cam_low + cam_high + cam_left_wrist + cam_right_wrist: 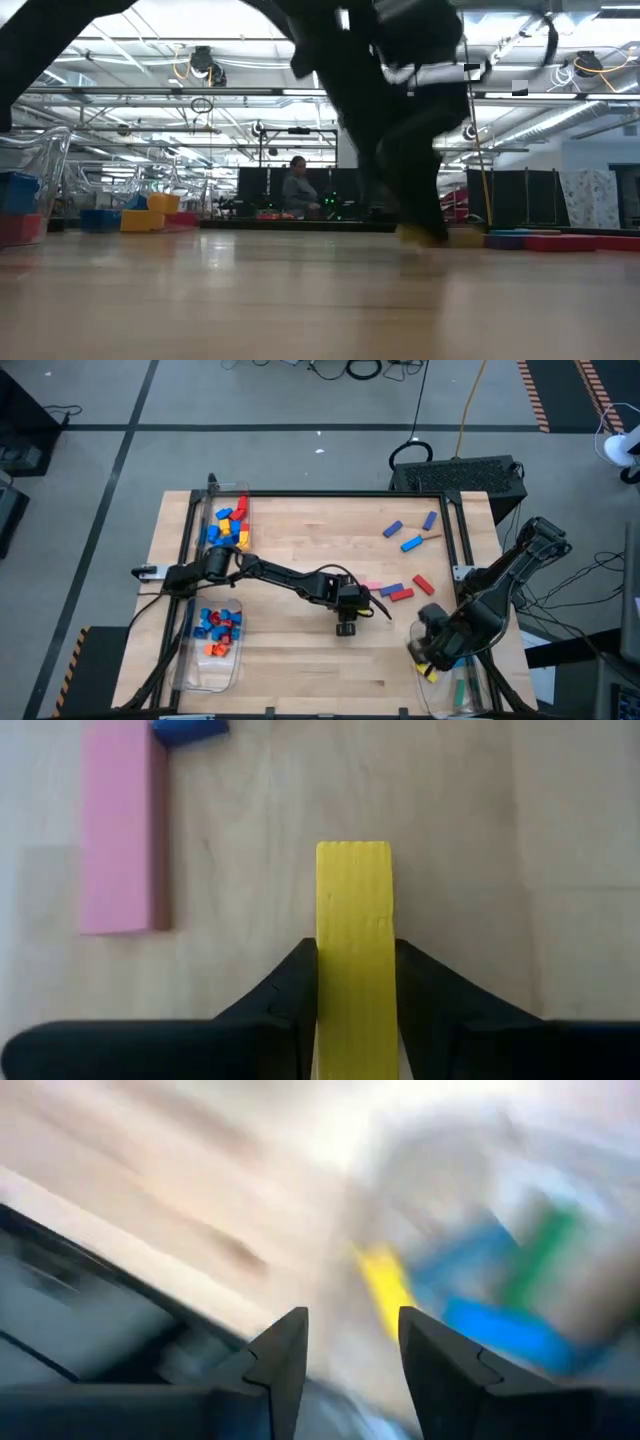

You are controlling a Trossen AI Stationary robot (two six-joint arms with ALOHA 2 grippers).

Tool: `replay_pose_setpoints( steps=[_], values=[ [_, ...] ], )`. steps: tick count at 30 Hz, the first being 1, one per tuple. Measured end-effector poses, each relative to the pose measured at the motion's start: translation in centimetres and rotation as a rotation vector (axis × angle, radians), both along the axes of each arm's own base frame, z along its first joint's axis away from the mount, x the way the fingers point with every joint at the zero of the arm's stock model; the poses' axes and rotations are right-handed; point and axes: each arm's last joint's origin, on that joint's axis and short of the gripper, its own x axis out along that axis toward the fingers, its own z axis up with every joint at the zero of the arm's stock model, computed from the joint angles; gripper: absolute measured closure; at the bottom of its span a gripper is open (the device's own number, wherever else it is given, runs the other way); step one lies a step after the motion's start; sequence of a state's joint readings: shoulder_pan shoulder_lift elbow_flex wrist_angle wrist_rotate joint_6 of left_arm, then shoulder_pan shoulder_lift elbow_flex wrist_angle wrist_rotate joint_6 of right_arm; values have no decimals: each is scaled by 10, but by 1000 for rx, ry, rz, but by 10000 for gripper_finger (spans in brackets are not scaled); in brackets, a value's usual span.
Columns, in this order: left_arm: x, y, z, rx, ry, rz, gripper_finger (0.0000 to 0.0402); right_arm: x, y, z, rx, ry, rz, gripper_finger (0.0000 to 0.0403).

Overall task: Sort blocks by size
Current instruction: Put the yellow rectangular block into the bottom right transparent bin

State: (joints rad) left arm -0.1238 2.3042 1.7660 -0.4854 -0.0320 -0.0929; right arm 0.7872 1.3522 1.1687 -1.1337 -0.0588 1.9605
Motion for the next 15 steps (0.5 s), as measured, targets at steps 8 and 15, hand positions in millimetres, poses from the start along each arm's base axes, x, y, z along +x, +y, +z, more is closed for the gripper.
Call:
replay_pose_setpoints(
  steps=[8, 15],
  values=[
    [-8, 1, 82, 38, -221, -87, 299, -1, -25, 29, -236, -485, -251, 261],
    [-20, 2, 139, 55, -413, -106, 299, -1, -46, 43, -273, -591, -356, 261]
  ],
)
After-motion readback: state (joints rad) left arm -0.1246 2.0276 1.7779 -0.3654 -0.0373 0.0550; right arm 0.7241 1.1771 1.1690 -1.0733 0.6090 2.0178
